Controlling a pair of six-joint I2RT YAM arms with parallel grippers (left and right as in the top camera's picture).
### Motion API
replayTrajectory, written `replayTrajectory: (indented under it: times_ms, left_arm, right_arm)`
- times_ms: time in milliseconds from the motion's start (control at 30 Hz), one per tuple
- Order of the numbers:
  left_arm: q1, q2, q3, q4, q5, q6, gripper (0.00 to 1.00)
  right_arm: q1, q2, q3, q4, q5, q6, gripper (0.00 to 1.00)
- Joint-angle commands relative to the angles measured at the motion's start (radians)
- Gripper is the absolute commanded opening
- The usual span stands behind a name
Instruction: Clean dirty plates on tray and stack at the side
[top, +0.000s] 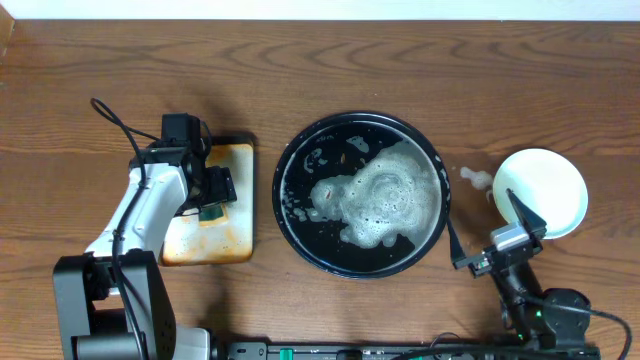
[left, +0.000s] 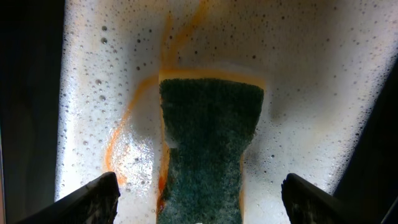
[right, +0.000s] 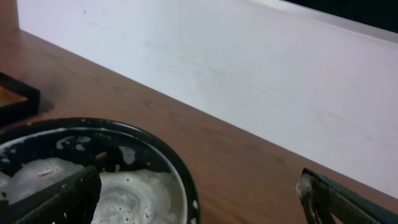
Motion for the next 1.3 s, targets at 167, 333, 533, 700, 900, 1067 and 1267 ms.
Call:
replayTrajectory:
  times_ms: [167,333,533,700,900,1067,1267]
  left_arm:
    - [0.002,-0.002,-0.008,-0.003,-0.006,0.006,0.85]
    - [0.002,-0.002,-0.008,-0.003,-0.006,0.006,0.85]
    - [0.002,-0.002,-0.008,-0.003,-0.006,0.006,0.85]
    - [0.002,-0.002,-0.008,-0.003,-0.006,0.006,0.85]
    - [0.002,-0.002,-0.008,-0.003,-0.005,0.006,0.85]
    - [-0.007,-0.075,-0.031,-0.006,-0.006,0.006,0.85]
    - [-0.036,-0.439,-0.187,0.044,-0.089,0.006,0.85]
  right_arm:
    - [-0.008,-0.032,-0.135,0.126,0.021,0.002,0.99]
    - [-0.003,-0.032,-0.134,0.101,0.020,0.002,0.99]
    - [-0.003,-0.031,-0.134,0.051,0.020,0.002,0.99]
    - [-0.003,-0.031,-0.134,0.051,0.020,0.002,0.99]
    - [-0.003,-0.031,-0.134,0.051,0.021,0.002,0.99]
    - [-0.003,-0.031,-0.134,0.051,0.020,0.002,0.99]
    - [-0.003,-0.031,-0.134,0.051,0.020,0.002,0.99]
